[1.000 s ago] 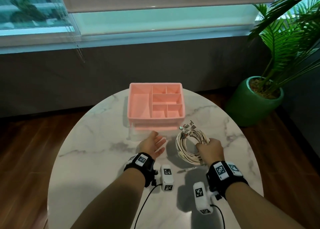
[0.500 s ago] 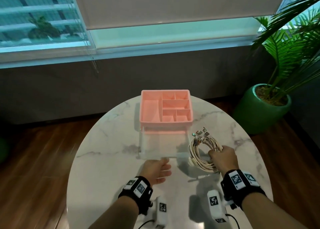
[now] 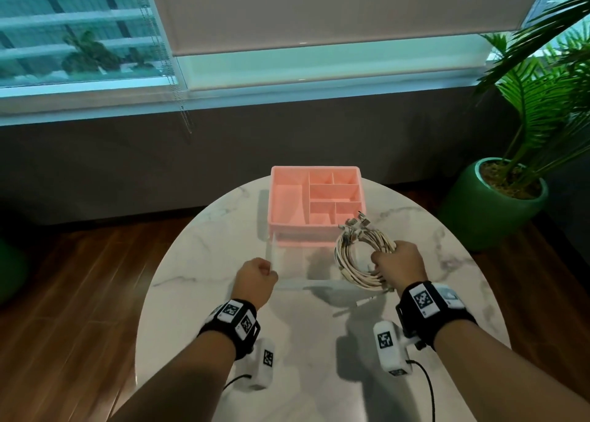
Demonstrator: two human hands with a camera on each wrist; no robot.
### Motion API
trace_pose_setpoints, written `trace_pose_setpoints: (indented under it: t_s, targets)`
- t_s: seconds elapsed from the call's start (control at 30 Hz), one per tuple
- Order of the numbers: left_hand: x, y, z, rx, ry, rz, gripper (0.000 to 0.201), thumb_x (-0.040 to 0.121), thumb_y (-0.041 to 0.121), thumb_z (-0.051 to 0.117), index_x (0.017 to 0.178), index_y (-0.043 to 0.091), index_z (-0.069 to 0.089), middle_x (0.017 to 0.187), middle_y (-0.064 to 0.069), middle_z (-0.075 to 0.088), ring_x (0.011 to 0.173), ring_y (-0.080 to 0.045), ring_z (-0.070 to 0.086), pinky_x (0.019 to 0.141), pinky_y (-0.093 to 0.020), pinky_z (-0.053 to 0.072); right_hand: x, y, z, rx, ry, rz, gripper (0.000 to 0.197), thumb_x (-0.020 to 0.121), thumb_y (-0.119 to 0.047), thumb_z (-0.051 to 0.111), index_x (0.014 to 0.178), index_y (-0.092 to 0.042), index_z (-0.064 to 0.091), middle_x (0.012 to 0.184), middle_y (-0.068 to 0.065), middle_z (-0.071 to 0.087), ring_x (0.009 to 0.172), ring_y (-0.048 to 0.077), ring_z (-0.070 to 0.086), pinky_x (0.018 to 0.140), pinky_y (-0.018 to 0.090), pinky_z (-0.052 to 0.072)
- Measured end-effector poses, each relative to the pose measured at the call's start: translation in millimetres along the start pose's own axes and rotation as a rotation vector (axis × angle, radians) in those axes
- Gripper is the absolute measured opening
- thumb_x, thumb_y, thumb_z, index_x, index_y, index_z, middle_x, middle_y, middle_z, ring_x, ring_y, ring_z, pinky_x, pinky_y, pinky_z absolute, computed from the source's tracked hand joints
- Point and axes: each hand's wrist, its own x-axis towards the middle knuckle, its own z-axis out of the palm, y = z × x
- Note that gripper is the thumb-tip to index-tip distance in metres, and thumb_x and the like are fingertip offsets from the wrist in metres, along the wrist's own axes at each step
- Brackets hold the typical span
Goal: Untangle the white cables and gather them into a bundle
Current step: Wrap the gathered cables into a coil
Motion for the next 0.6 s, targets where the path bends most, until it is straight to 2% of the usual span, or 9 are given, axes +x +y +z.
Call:
trace_pose_setpoints:
  t_s: [0.1, 0.23, 0.37, 0.47, 0.6]
  targets:
    - [-4, -3, 3, 0.013, 0.017, 0.004, 0.026, 0.088, 0.008, 0.069, 0.113, 0.005, 0.071, 0.091, -0.003, 0.069, 0.089, -0.019, 0.063, 0.078, -0.023, 0.044, 8, -23, 7, -0.057, -0.042, -0.072, 0.002, 0.075, -0.013, 0.067, 0.074, -0.012, 0.068, 0.072, 0.009, 0.069, 0.069, 0.028, 0.067, 0.054, 0.026, 0.046]
    - [-7, -6, 7, -0.004, 0.026, -0.012, 0.025, 0.088, 0.008, 0.068, 0.113, 0.006, 0.072, 0.091, -0.002, 0.07, 0.087, -0.019, 0.064, 0.077, -0.022, 0.044, 23, -54, 26, -0.135, -0.077, -0.233, 0.01, 0.08, -0.013, 0.068, 0.09, -0.013, 0.072, 0.082, 0.005, 0.066, 0.079, 0.027, 0.06, 0.072, 0.027, 0.041]
    - [-5, -10, 9, -0.006, 0.031, -0.011, 0.026, 0.088, 0.012, 0.069, 0.113, 0.008, 0.072, 0.095, -0.003, 0.072, 0.089, -0.018, 0.065, 0.08, -0.022, 0.046, 34, -71, 54, -0.167, -0.133, -0.372, 0.019, 0.083, -0.016, 0.07, 0.102, -0.014, 0.071, 0.089, 0.001, 0.065, 0.081, 0.023, 0.057, 0.074, 0.026, 0.04]
    - [-5, -12, 10, -0.023, 0.031, -0.01, 0.024, 0.089, 0.014, 0.068, 0.112, 0.01, 0.072, 0.097, -0.002, 0.073, 0.087, -0.015, 0.066, 0.078, -0.021, 0.045, 34, -66, 76, -0.205, -0.215, -0.433, 0.023, 0.084, -0.011, 0.068, 0.107, -0.016, 0.069, 0.09, -0.004, 0.064, 0.082, 0.019, 0.058, 0.075, 0.025, 0.042]
    - [-5, -14, 12, -0.064, 0.053, -0.027, 0.02, 0.089, 0.016, 0.069, 0.109, 0.013, 0.071, 0.097, 0.001, 0.073, 0.085, -0.01, 0.065, 0.075, -0.018, 0.044, 33, -41, 93, -0.327, -0.261, -0.41, 0.015, 0.086, -0.014, 0.068, 0.1, -0.016, 0.062, 0.087, -0.001, 0.067, 0.083, 0.023, 0.065, 0.07, 0.027, 0.045]
